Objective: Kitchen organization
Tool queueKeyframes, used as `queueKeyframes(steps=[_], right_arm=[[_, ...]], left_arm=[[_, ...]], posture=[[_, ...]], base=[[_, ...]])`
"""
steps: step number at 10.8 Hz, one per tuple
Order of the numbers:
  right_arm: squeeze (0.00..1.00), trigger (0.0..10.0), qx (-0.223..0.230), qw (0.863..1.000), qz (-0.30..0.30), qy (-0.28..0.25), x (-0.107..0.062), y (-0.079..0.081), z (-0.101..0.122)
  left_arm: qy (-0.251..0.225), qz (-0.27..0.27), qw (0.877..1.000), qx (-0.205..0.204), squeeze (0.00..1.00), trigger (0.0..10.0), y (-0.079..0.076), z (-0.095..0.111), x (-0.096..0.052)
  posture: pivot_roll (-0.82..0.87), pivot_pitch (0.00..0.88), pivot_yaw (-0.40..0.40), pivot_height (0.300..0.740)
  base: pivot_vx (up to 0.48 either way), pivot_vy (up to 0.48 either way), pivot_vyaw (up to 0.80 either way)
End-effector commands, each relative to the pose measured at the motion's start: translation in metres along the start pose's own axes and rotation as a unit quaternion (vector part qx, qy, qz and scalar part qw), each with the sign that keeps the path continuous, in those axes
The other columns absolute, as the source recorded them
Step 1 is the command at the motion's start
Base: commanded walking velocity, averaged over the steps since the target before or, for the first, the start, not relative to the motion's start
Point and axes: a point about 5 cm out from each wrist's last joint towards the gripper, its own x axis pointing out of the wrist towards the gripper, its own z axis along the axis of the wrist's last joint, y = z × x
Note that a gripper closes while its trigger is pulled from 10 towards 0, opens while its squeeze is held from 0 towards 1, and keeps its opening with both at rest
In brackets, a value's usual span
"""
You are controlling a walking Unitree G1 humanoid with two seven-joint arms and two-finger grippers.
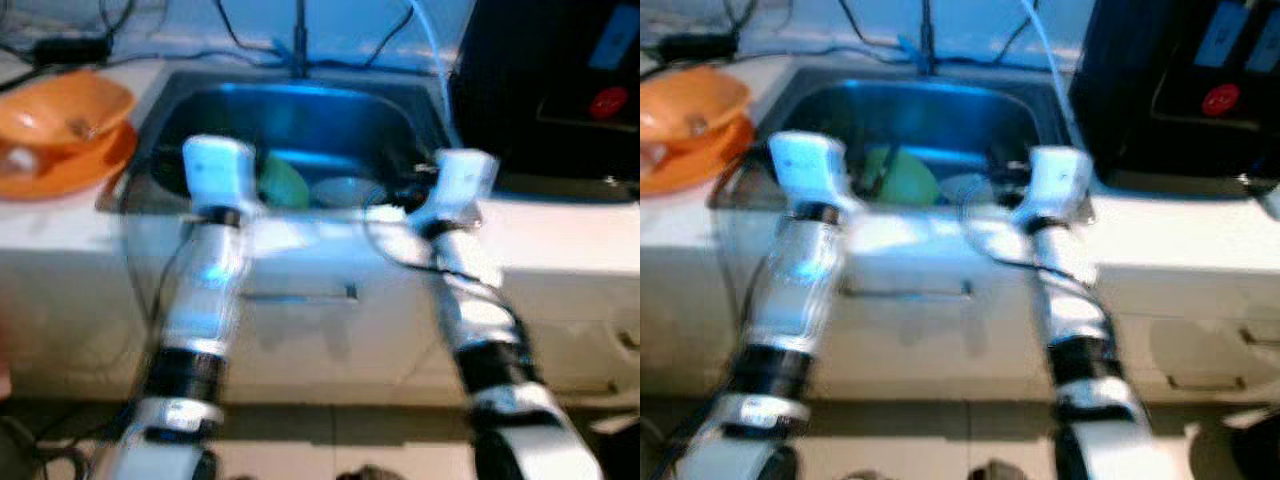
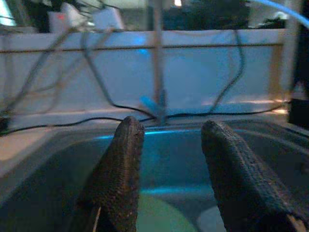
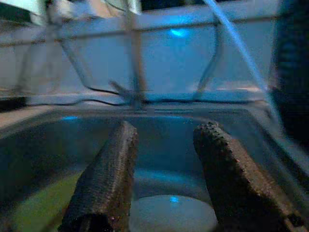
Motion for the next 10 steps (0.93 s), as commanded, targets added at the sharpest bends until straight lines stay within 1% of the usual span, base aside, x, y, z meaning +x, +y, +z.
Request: queueKeyframes(steps=[1, 4, 10], right_arm=[[0.00, 10.0, 0.006, 1.000, 0.009, -0.004, 0.0034, 0.0071, 0.0029], [0.00, 10.0, 0.005, 1.000, 0.011, -0.005, 0.0041, 0.0079, 0.0034], [0.00, 10.0, 0.007, 1.000, 0.009, -0.001, 0.0031, 0.0077, 0.0016]], left_arm=[[-0.006, 0.008, 1.000, 0.005, 0.00, 10.0, 0.0074, 0.0033, 0.0015], [0.001, 0.004, 1.000, -0.003, 0.00, 10.0, 0.0061, 0.0019, 0.0009], [0.010, 0.003, 1.000, -0.006, 0.00, 10.0, 0.0053, 0.0001, 0.0009]], posture=[[0.05, 0.098, -0.060, 0.740], [0.05, 0.094, -0.060, 0.740], [0.05, 0.103, -0.057, 0.740]], base=[[0.000, 0.000, 0.00], [0.000, 0.000, 0.00], [0.000, 0.295, 0.00]])
